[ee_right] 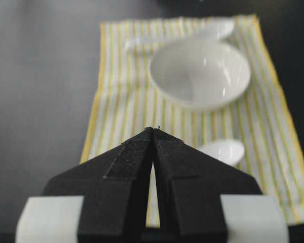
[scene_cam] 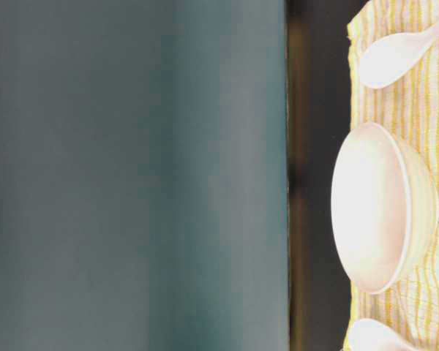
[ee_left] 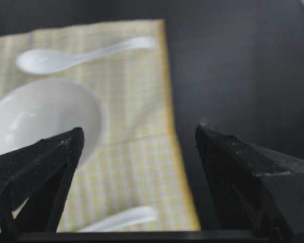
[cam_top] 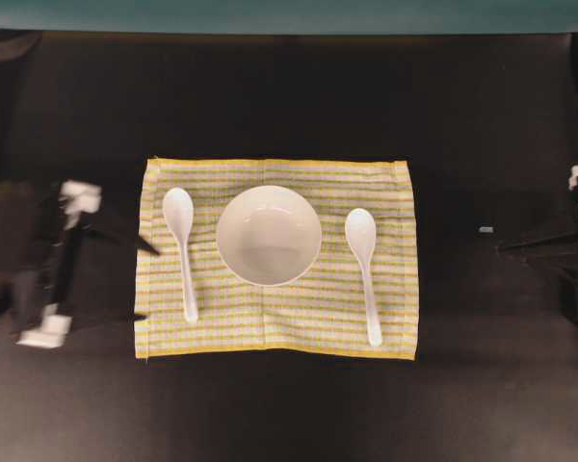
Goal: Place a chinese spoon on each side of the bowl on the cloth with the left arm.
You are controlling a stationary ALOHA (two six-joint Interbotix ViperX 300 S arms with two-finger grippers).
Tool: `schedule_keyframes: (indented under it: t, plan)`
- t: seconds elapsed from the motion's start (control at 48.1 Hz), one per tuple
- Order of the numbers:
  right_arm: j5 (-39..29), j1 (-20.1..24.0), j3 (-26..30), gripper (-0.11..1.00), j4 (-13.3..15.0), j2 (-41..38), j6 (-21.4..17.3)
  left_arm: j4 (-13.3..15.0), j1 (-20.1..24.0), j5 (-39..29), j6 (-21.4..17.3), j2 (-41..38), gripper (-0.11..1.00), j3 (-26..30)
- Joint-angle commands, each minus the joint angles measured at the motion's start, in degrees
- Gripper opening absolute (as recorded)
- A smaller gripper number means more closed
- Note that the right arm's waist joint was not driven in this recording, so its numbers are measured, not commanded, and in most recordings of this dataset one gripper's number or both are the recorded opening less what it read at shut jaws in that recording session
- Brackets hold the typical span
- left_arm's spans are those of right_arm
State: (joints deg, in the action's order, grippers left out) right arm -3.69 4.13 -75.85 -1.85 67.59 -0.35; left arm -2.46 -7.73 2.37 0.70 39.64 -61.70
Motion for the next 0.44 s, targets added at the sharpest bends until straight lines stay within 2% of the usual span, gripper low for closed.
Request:
schedule_keyframes:
  t: [0.0, 0.187, 0.416]
  plan:
    - [1.23, 0.00, 0.35, 0.00, 0.09, 1.32, 0.18, -0.18, -0.97, -0.88, 2.20, 5.80, 0.86, -1.41]
    - [-0.79, 0.00, 0.26, 0.00, -0.09, 3.96, -0.53, -0.18, -0.97, -6.42, 6.59, 18.63, 0.86, -4.83]
    - [-10.20, 0.00, 0.00, 0.00, -0.09, 6.94, -0.35, -0.18, -0.97, -18.90, 7.56, 29.97, 0.86, -5.54]
